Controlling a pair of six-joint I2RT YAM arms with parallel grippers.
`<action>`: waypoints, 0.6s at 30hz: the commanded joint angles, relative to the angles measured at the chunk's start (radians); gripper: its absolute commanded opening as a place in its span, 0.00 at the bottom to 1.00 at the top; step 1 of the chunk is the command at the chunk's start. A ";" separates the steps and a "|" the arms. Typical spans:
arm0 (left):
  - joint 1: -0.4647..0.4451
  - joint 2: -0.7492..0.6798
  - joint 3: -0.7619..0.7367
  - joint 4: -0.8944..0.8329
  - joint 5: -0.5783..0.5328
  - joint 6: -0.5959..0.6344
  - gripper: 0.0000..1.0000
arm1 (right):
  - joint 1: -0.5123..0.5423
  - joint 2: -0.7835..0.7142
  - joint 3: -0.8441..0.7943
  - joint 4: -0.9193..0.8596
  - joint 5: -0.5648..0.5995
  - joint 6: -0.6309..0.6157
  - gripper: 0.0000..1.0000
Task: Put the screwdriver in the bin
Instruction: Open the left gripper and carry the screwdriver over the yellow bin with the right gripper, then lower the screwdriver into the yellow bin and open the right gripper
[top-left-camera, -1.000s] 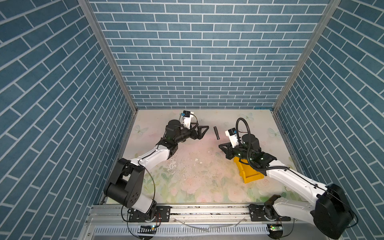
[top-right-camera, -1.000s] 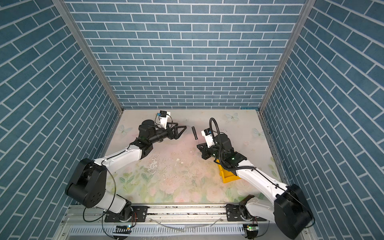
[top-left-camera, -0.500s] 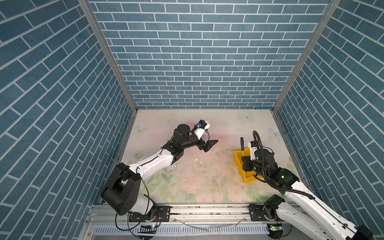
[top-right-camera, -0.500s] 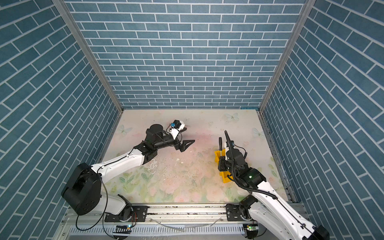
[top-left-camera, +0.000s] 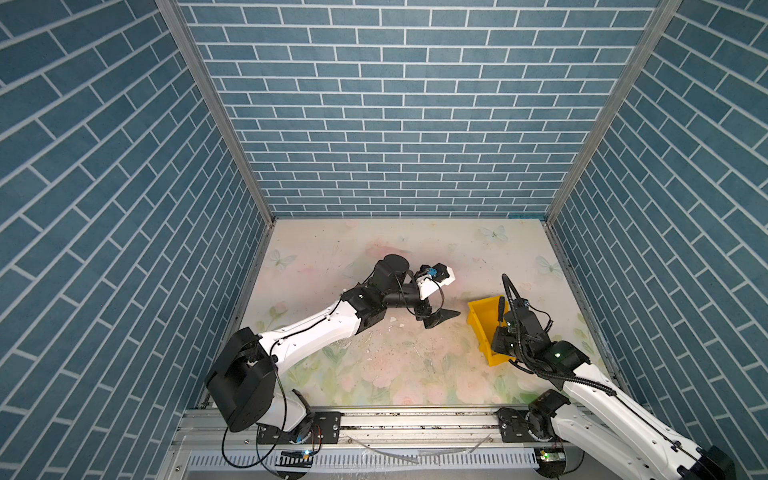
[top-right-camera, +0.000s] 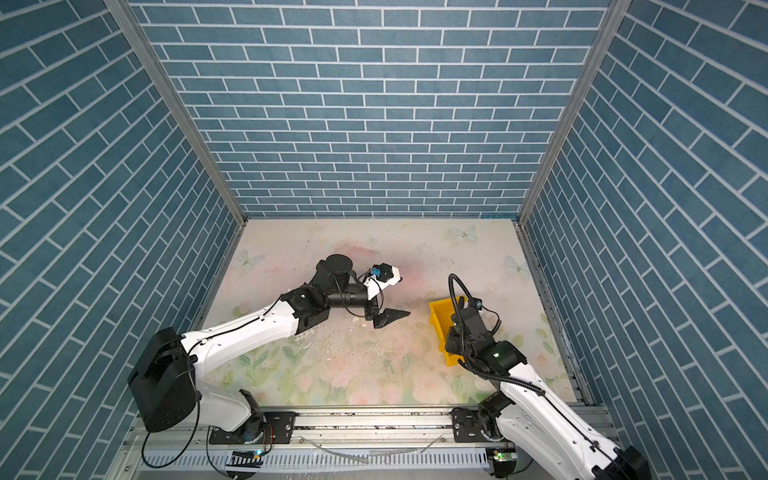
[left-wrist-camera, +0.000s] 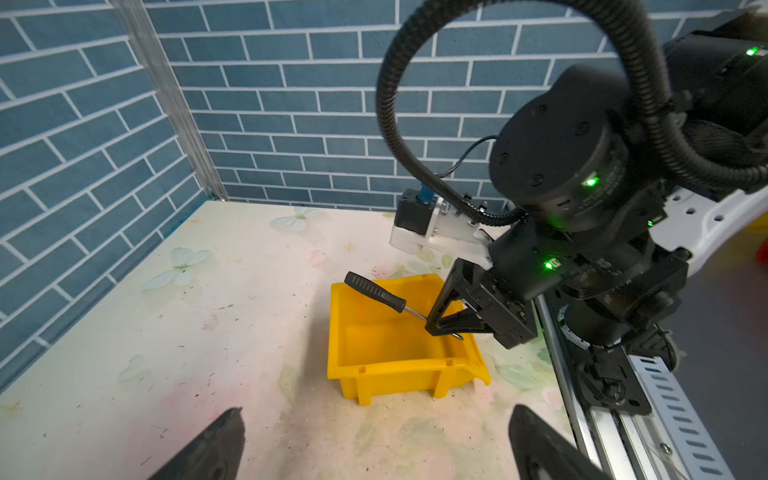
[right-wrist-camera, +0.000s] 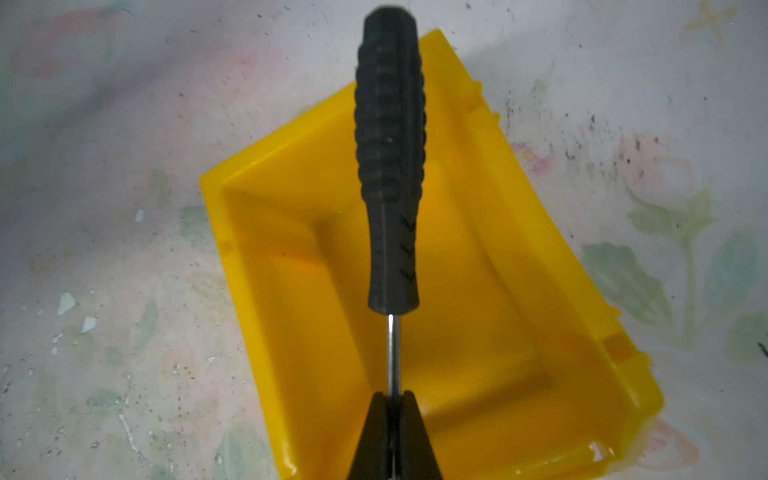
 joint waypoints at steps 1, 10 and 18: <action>-0.019 0.019 0.031 -0.107 -0.007 0.064 1.00 | -0.017 0.020 -0.040 0.039 -0.019 0.040 0.00; -0.032 0.034 0.045 -0.129 -0.021 0.082 1.00 | -0.063 0.115 -0.082 0.143 -0.084 0.043 0.00; -0.038 0.050 0.058 -0.157 -0.037 0.104 1.00 | -0.073 0.158 -0.084 0.164 -0.100 0.039 0.00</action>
